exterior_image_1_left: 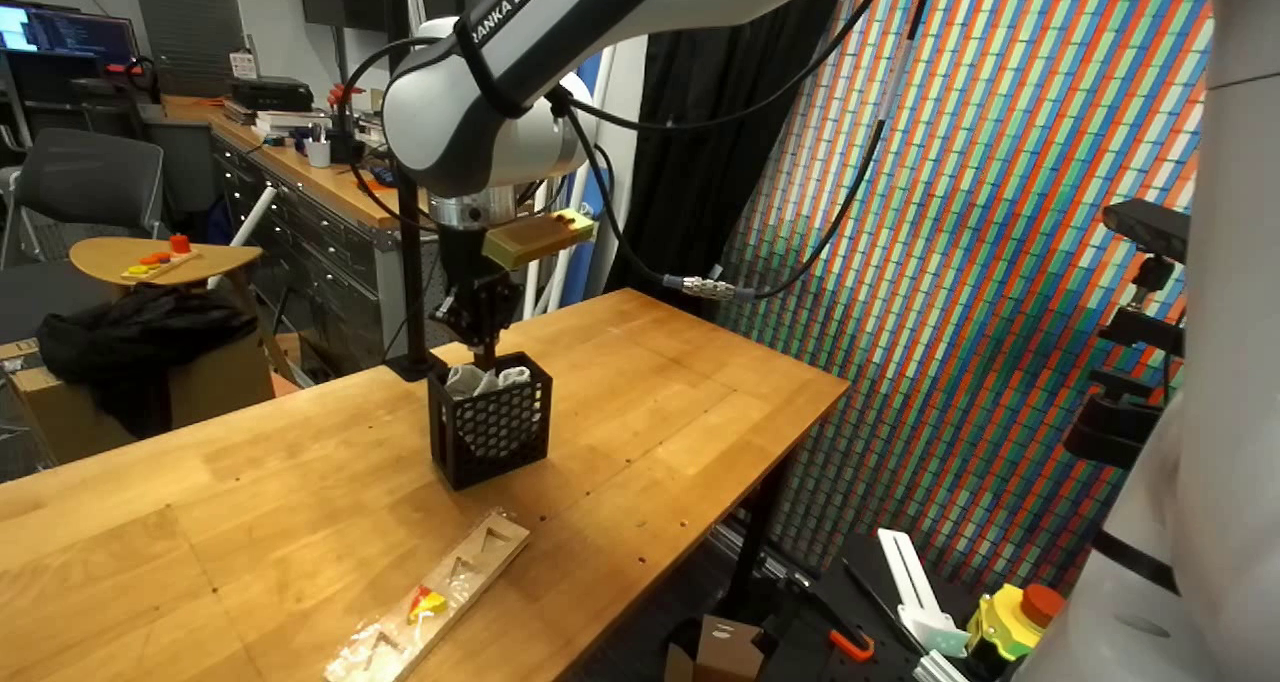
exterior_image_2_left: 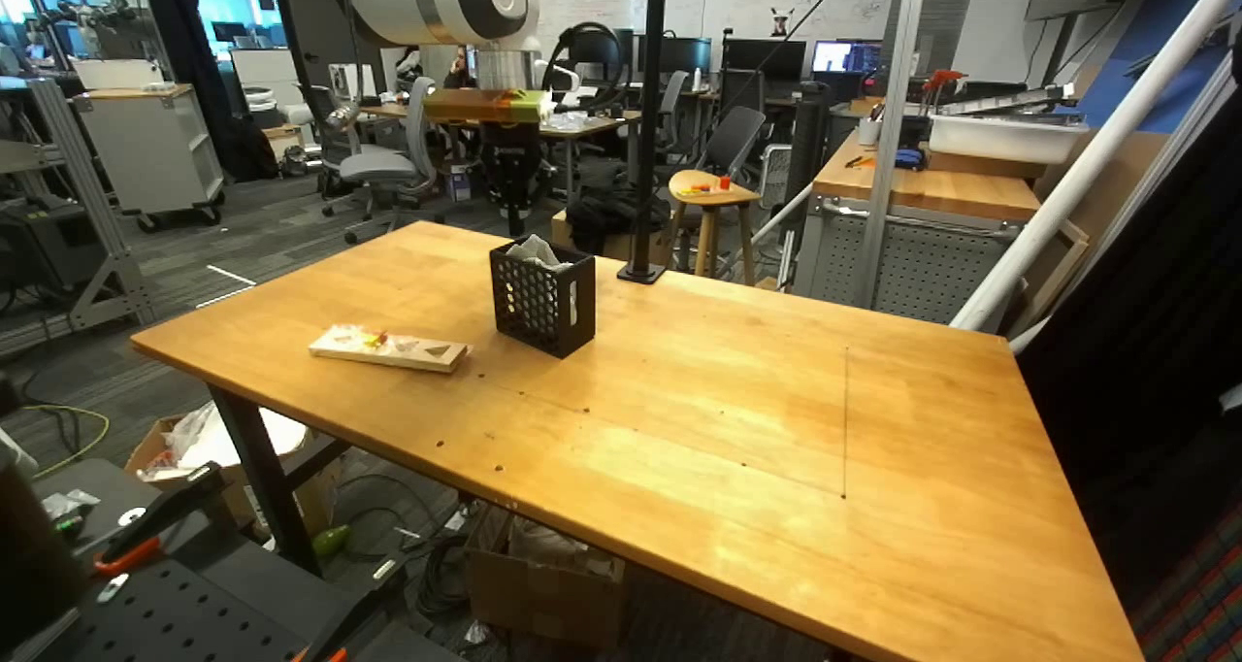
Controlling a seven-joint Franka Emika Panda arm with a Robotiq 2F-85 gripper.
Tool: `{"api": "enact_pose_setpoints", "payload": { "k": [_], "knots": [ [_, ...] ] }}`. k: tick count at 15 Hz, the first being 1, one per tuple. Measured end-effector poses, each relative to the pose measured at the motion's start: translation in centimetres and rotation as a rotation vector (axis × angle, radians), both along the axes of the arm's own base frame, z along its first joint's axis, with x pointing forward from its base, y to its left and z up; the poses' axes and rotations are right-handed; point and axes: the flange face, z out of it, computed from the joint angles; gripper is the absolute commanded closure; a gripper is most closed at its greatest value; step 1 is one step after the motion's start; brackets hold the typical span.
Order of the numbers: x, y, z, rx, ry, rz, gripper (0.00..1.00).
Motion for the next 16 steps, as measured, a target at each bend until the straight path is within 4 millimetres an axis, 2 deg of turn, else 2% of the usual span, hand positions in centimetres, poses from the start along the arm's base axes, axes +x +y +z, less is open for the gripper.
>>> {"api": "enact_pose_setpoints", "payload": {
  "k": [10, 16],
  "knots": [
    [1.0, -1.0, -0.9, -0.009, 0.001, -0.018, 0.99],
    [1.4, -1.0, -2.8, -0.008, 0.023, -0.017, 0.99]
  ]
}}
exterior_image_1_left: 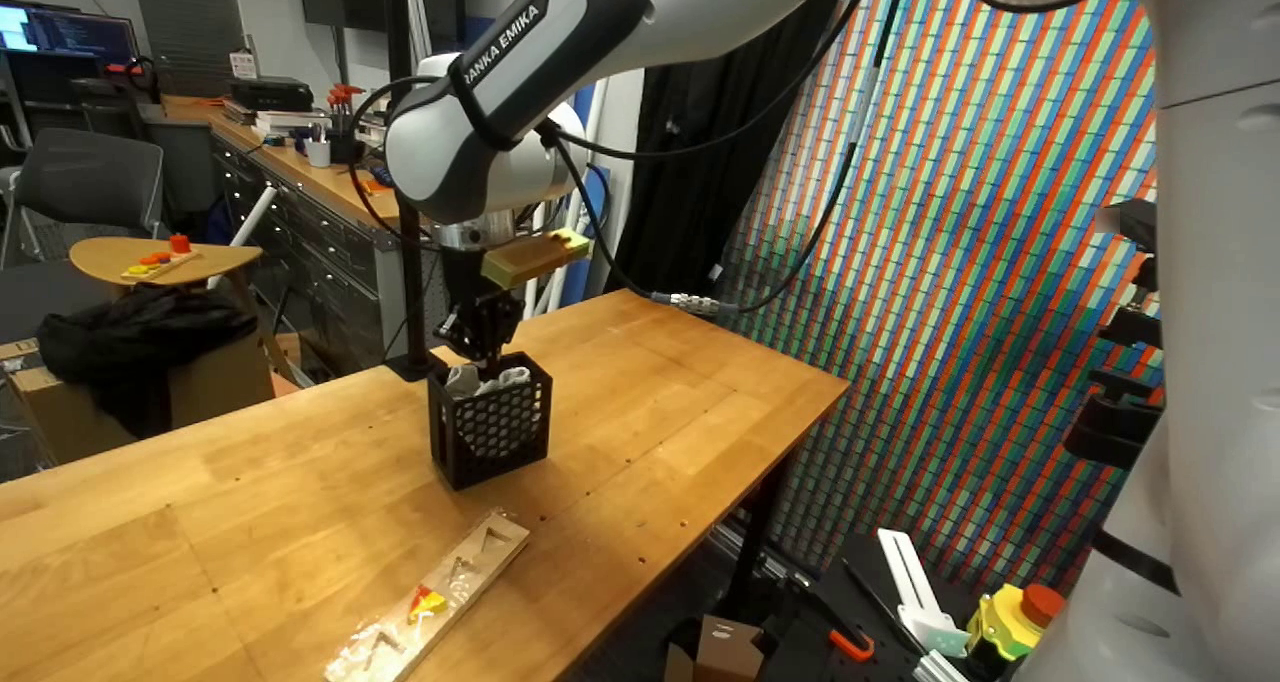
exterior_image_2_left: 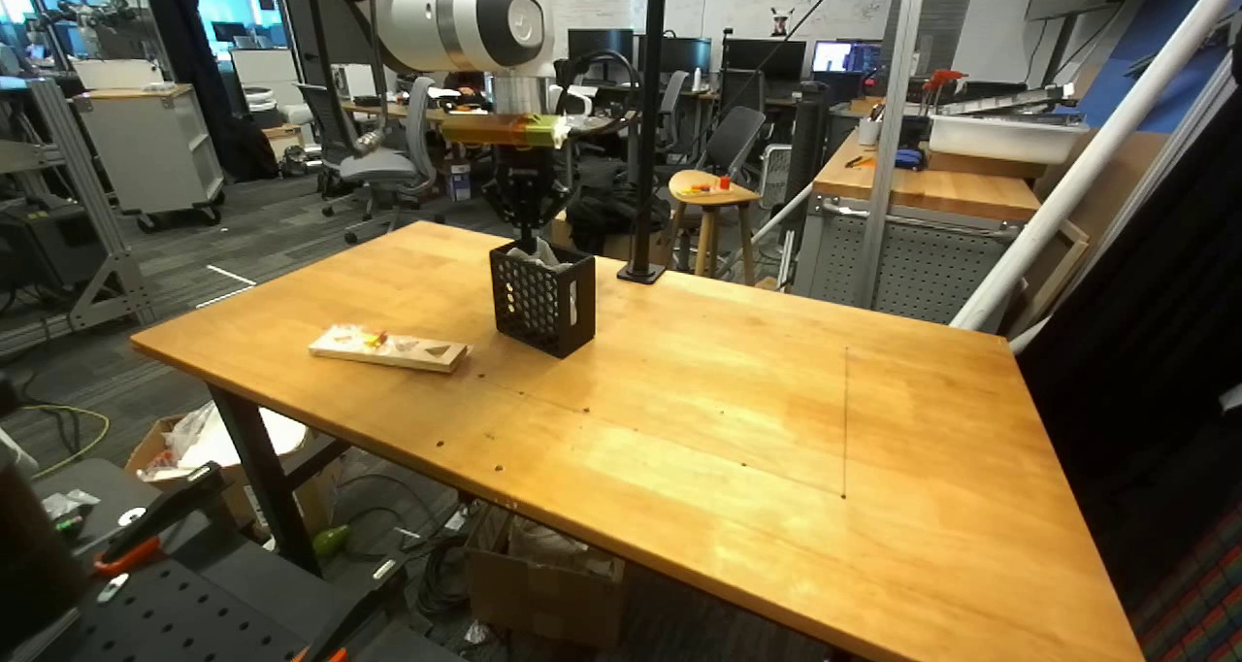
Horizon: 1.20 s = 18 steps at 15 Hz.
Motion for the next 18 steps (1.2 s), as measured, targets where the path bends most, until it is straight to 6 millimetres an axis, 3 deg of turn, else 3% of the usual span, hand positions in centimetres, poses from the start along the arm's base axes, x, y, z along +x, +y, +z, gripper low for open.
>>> {"api": "enact_pose_setpoints", "payload": {
  "k": [8, 15, 18],
  "knots": [
    [0.6, 0.1, -2.7, 0.005, 0.012, 0.01, 0.99],
    [0.3, 0.4, -8.0, 0.051, 0.056, 0.019, 0.99],
    [0.4, 0.6, -8.3, 0.095, 0.057, 0.02, 0.99]
  ]
}}
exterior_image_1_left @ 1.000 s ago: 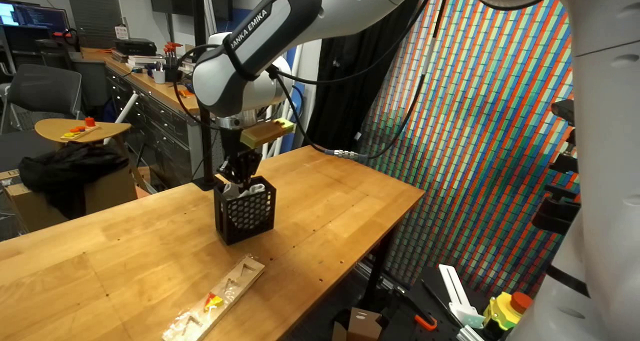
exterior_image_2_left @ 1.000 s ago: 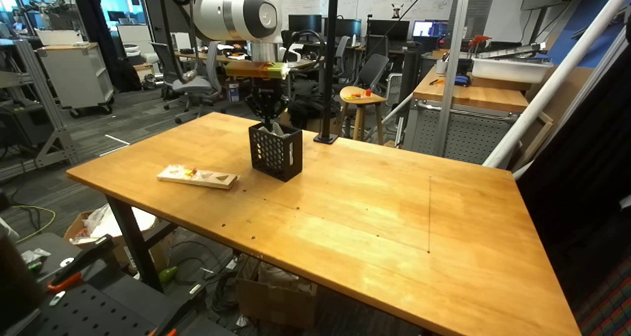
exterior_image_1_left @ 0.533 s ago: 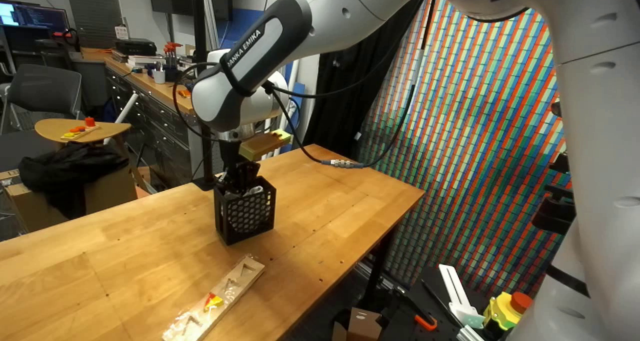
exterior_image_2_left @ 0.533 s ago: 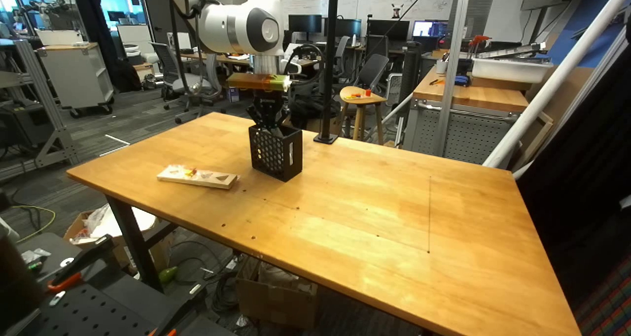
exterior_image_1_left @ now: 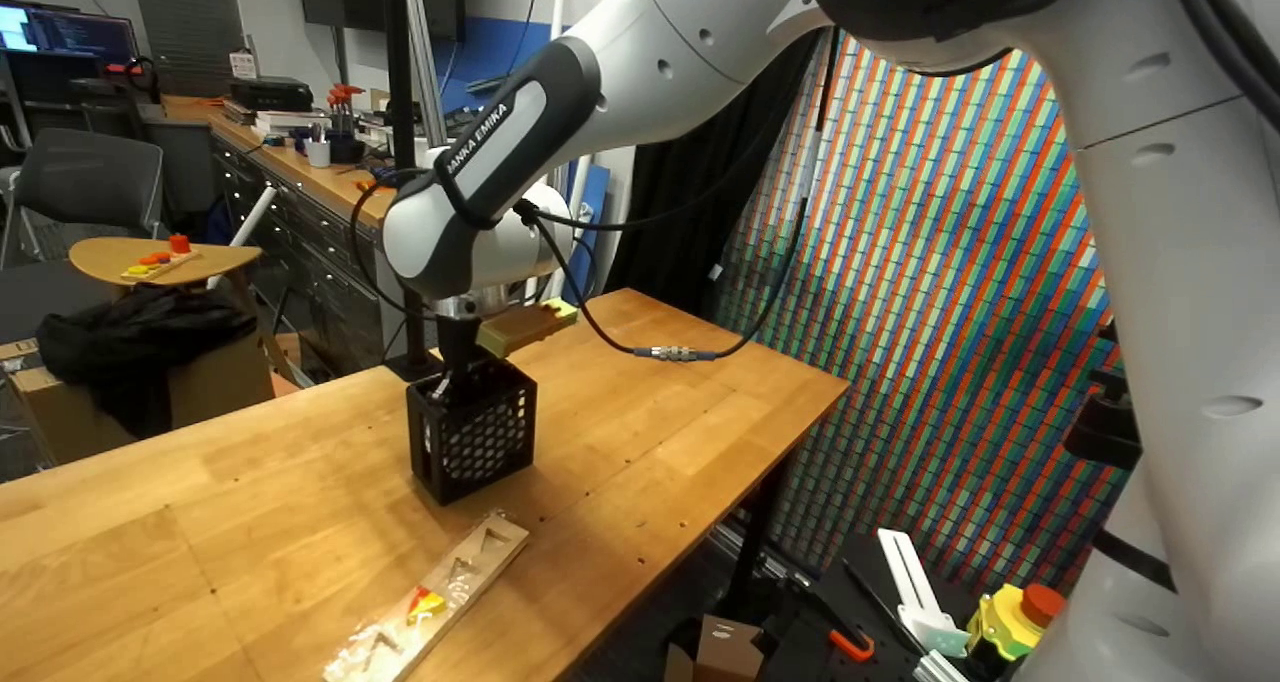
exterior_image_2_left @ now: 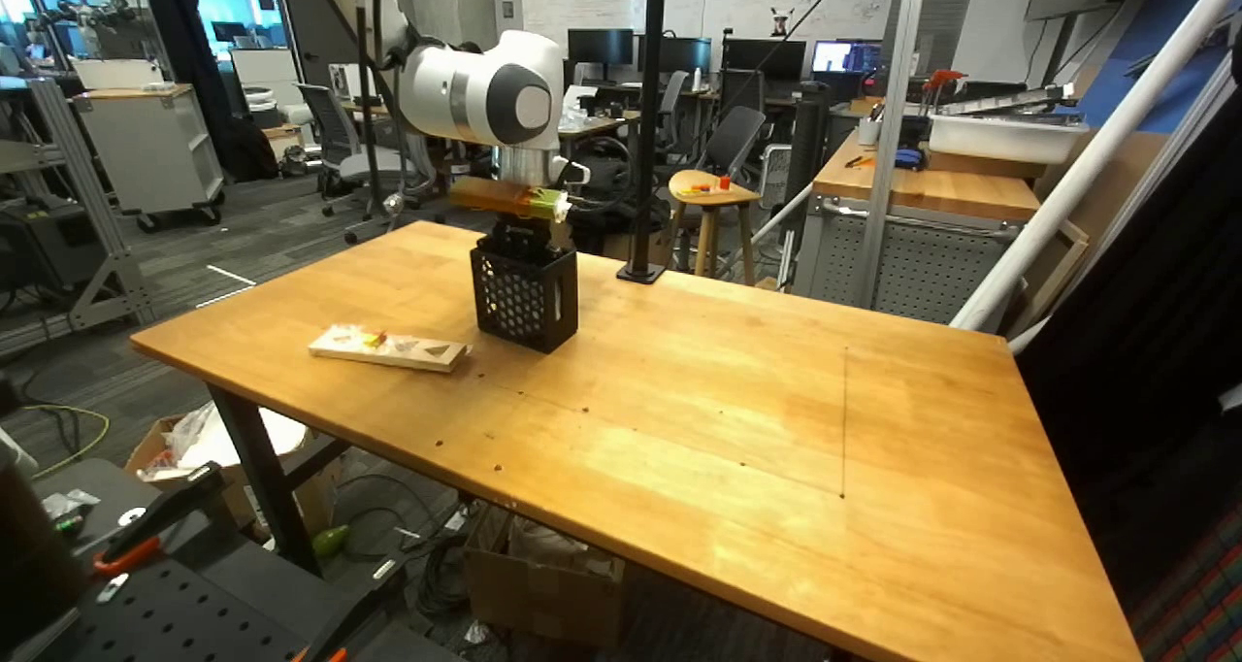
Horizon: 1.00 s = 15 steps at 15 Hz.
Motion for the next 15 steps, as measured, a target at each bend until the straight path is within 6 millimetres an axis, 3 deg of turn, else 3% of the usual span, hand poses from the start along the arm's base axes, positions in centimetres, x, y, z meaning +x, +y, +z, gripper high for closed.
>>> {"api": "enact_pose_setpoints", "payload": {
  "k": [10, 12, 15],
  "knots": [
    [-0.5, 1.9, -0.3, 0.07, 0.016, 0.014, 0.99],
    [-0.9, 2.3, 0.6, 0.058, 0.015, 0.023, 0.99],
    [-1.5, 3.3, 3.4, 0.016, 0.013, 0.044, 0.99]
  ]
}}
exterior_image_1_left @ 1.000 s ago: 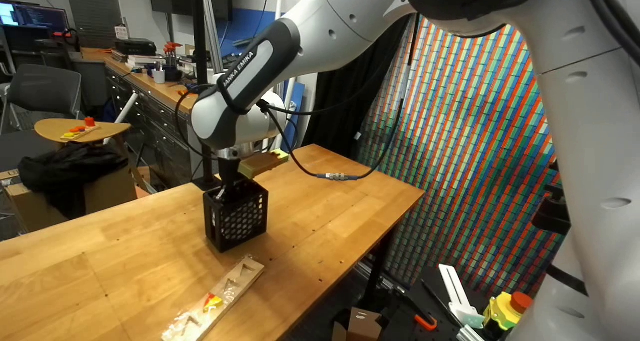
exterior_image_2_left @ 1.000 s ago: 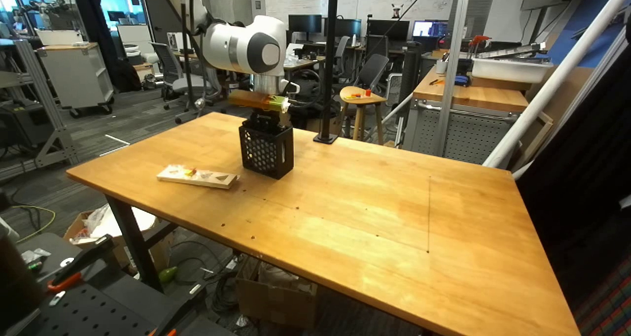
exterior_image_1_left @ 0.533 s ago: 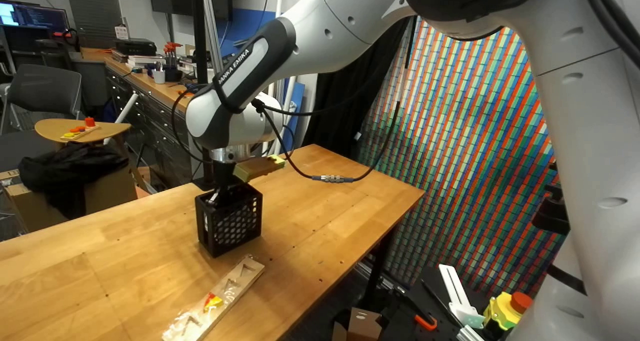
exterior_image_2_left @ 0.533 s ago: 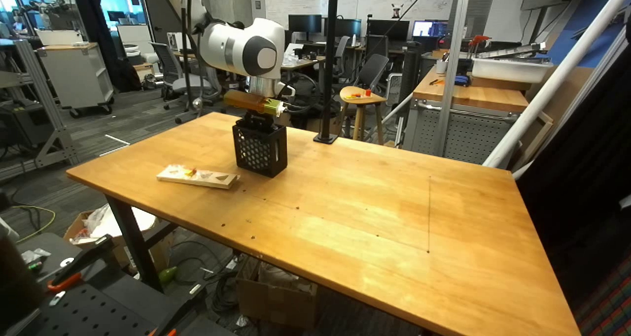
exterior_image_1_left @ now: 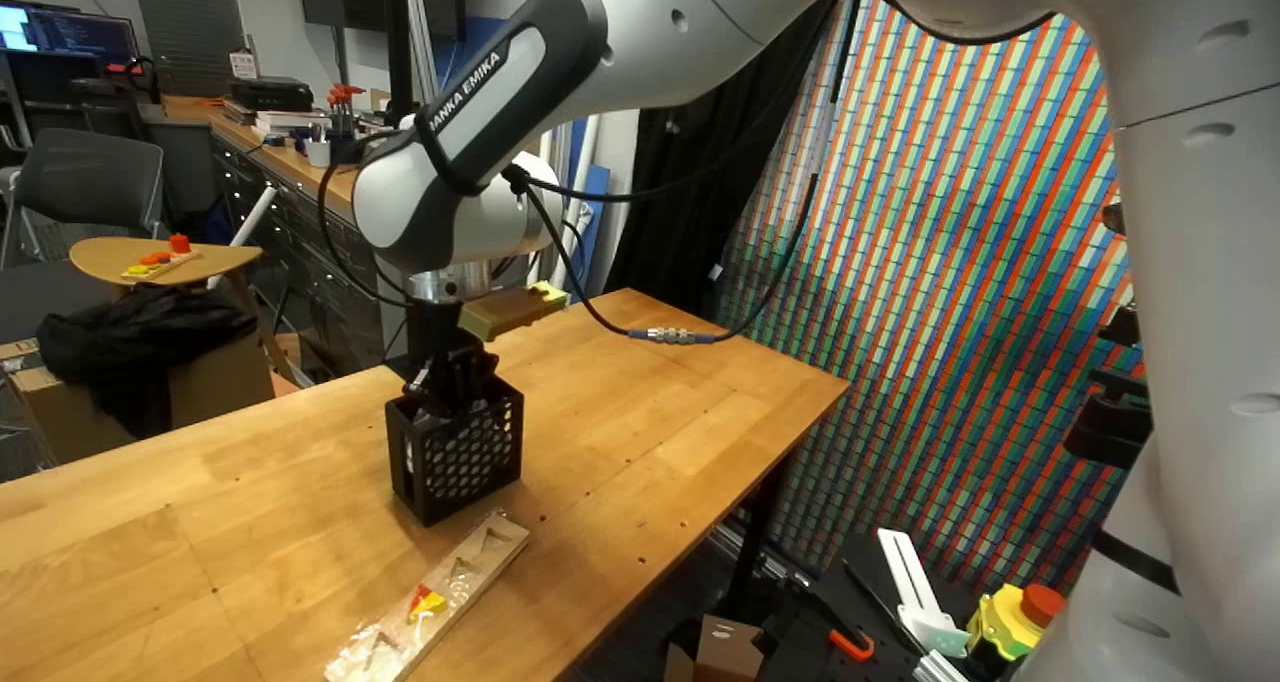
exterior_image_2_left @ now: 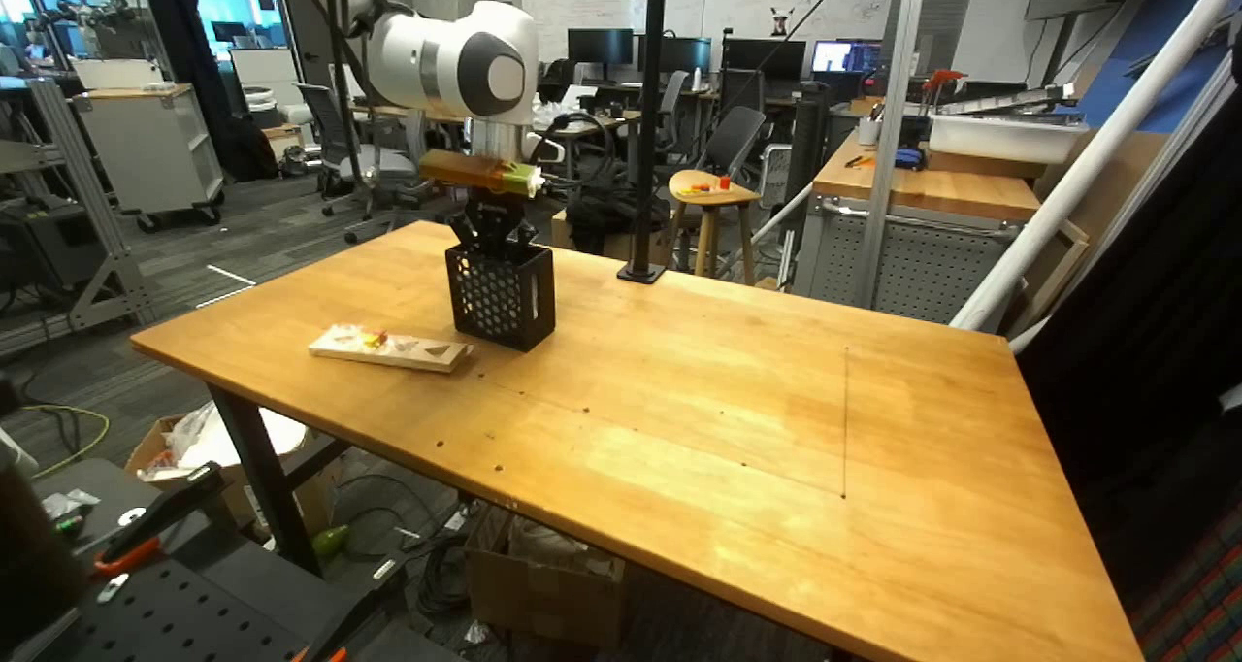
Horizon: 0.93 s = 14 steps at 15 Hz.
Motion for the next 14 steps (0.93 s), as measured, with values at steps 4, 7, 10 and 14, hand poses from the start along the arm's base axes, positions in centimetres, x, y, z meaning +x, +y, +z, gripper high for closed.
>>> {"api": "enact_pose_setpoints", "payload": {
  "k": [4, 7, 10, 14],
  "knots": [
    [-0.5, 1.4, 4.3, -0.057, -0.005, 0.039, 0.99],
    [-0.3, 2.5, 6.3, -0.08, -0.015, 0.068, 0.99],
    [0.1, 3.4, 7.0, -0.093, -0.025, 0.092, 0.99],
    [0.9, 3.9, 6.8, -0.092, -0.033, 0.099, 0.99]
  ]
}}
